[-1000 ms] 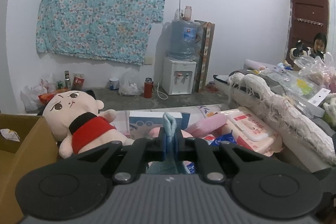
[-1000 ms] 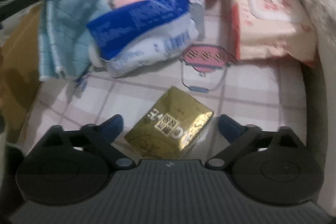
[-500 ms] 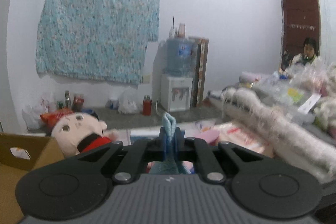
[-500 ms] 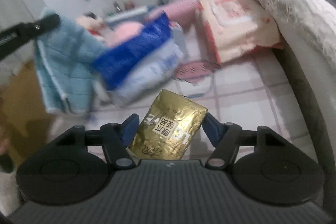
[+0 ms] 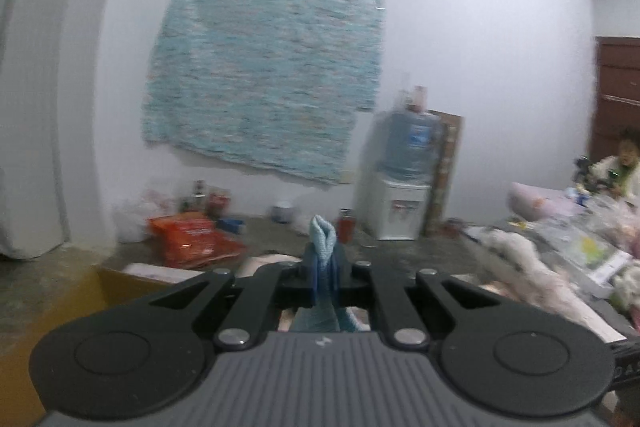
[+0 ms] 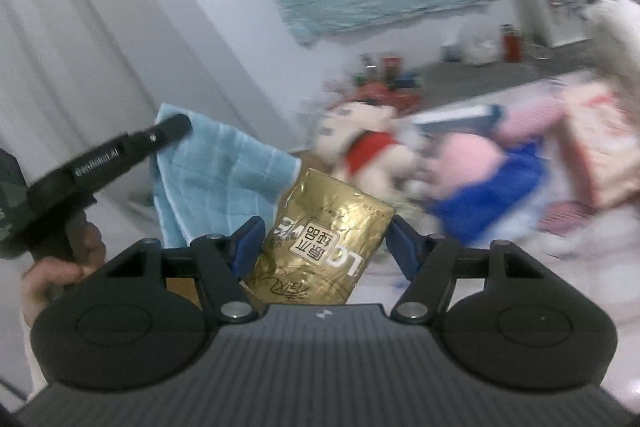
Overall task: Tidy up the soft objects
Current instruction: 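Carry the towel and gold packet to the cardboard box, lowering the towel inside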
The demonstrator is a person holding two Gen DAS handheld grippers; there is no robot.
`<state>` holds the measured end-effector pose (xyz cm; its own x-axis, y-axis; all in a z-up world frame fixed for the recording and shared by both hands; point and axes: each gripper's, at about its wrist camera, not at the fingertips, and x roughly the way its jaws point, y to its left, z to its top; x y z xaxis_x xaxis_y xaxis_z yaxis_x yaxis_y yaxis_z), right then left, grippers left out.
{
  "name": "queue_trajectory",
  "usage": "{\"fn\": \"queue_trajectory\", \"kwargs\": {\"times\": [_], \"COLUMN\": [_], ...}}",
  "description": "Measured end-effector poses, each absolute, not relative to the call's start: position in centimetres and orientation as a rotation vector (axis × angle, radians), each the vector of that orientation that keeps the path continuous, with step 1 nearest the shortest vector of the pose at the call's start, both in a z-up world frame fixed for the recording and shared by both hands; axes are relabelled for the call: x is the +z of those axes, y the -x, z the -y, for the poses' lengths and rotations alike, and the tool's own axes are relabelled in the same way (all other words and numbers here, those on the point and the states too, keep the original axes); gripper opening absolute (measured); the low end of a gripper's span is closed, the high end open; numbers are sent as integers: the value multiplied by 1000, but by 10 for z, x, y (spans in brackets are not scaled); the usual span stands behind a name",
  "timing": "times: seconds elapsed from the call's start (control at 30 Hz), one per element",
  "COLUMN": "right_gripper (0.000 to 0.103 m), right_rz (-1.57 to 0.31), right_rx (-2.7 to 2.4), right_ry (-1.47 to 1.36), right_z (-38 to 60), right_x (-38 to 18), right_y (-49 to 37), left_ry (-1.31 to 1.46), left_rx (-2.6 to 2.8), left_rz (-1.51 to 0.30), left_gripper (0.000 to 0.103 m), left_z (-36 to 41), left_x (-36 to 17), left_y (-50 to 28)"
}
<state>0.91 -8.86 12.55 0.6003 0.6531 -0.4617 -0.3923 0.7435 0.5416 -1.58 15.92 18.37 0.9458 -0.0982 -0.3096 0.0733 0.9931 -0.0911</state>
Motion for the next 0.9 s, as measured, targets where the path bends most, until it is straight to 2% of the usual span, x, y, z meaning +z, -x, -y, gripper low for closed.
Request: {"fn": "queue_trajectory", "kwargs": {"times": [0.2, 0.33, 0.43, 0.57, 0.63, 0.7, 0.73, 0.8, 0.83, 0.9], "right_gripper": [66, 66, 66, 67, 67, 67, 67, 67, 67, 67], "right_rz": [-687, -721, -738, -814, -837, -857, -867, -883, -888, -891], "right_rx": [792, 875, 884, 887, 873, 867, 866, 872, 875, 885], "right_ry": [-427, -473, -472, -481, -459, -444, -441, -432, -422, -401], "right_z": [16, -23, -42, -53, -56, -58, -58, -59, -60, -63], "right_x": [151, 153, 144, 122, 110, 97, 92, 84, 81, 77], "right_y": [-31, -48, -61, -80, -86, -96, -99, -105, -108, -112], "left_ry": [66, -56, -228, -379, -384, -375, -355, -328, -323, -333], "left_rx": [74, 216, 310, 333, 277, 167, 106, 35, 22, -3], "left_rz": [-365, -413, -470, -622, -727, -822, -846, -875, -871, -847], "left_gripper": [7, 7, 8, 10, 17, 34, 40, 70, 73, 71], "left_z": [-239, -277, -286, -284, -279, -272, -269, -265, -263, -264], "left_x": [217, 225, 210, 148, 112, 74, 60, 49, 48, 56], "left_y": [12, -10, -38, -104, -136, -165, -171, -175, -173, -165]}}
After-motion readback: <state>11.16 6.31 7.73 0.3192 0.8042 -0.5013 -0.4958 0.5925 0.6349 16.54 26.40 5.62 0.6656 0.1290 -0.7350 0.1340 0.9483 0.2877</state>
